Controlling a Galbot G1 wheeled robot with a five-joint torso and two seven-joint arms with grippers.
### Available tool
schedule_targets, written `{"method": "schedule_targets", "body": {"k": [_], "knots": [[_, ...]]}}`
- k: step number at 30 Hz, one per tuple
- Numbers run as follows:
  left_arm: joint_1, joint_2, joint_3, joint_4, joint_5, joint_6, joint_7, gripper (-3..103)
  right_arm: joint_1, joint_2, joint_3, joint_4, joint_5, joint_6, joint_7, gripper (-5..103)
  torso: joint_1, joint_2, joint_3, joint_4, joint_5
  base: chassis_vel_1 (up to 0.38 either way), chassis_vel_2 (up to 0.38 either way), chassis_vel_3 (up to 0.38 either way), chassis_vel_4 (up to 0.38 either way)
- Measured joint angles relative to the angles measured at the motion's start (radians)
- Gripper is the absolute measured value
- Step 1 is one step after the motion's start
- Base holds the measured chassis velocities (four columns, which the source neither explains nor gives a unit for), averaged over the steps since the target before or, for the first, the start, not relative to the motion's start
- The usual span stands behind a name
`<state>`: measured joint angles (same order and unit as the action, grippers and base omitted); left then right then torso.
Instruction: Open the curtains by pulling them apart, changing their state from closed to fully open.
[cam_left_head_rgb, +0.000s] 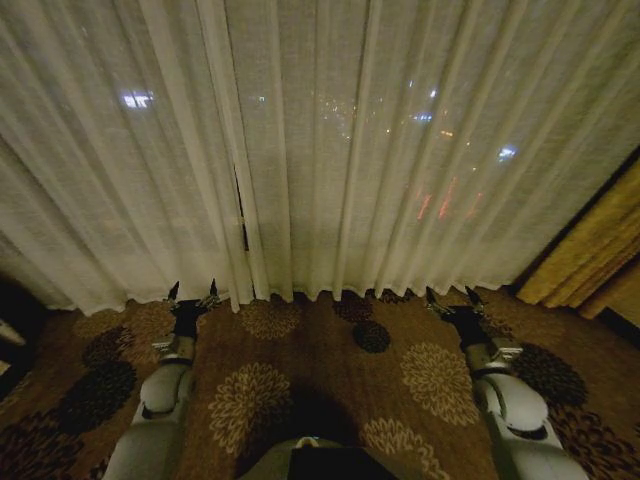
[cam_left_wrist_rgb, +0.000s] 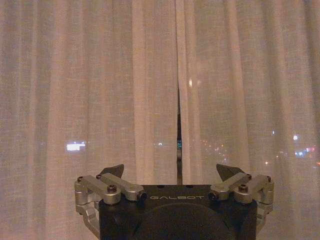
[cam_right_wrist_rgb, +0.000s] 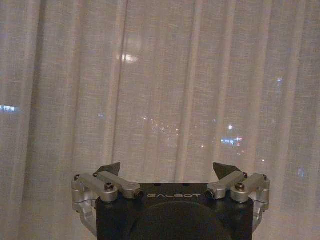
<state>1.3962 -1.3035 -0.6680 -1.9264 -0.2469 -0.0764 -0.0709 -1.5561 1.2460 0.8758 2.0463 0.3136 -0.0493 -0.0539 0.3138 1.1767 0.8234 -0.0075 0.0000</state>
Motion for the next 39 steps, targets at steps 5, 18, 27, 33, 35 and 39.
{"method": "schedule_targets", "body": {"k": [5, 18, 27, 33, 35, 39], "knots": [[0.0, 0.001, -0.001, 0.005, -0.001, -0.009, 0.0, 100, 0.002, 0.002, -0.003, 0.0, -0.002, 0.001, -0.005, 100, 0.0, 0.0, 0.0, -0.0001, 0.0, 0.0, 0.0, 0.0, 0.0], [-0.004, 0.001, 0.003, 0.017, -0.001, -0.016, 0.0, 100, -0.001, 0.006, -0.005, -0.012, -0.006, 0.025, -0.011, 100, 0.0, 0.0, 0.0, -0.0001, 0.0, -0.082, 0.074, 0.086, -0.071], [-0.002, 0.001, 0.002, 0.018, 0.0, -0.017, 0.0, 100, 0.003, 0.006, -0.007, -0.021, -0.006, 0.029, -0.016, 100, 0.0, 0.0, 0.0, 0.0, 0.0, -0.121, 0.129, 0.12, -0.134], [-0.001, -0.001, 0.002, 0.016, 0.003, -0.017, 0.0, 100, 0.006, 0.005, -0.01, -0.025, -0.006, 0.029, -0.018, 100, 0.0, 0.0, 0.0, 0.0, 0.0, -0.131, 0.141, 0.143, -0.128], [0.0, -0.001, 0.002, 0.015, 0.003, -0.017, 0.0, 100, 0.006, 0.005, -0.01, -0.027, -0.005, 0.029, -0.018, 100, 0.0, 0.0, 0.0, 0.0, 0.0, -0.135, 0.13, 0.131, -0.118], [0.005, -0.002, 0.002, 0.007, 0.005, -0.01, 0.0, 100, 0.005, 0.003, -0.01, -0.031, -0.004, 0.03, -0.018, 100, 0.0, 0.0, 0.0, 0.0, 0.0002, -0.148, 0.113, 0.131, -0.123]]}}
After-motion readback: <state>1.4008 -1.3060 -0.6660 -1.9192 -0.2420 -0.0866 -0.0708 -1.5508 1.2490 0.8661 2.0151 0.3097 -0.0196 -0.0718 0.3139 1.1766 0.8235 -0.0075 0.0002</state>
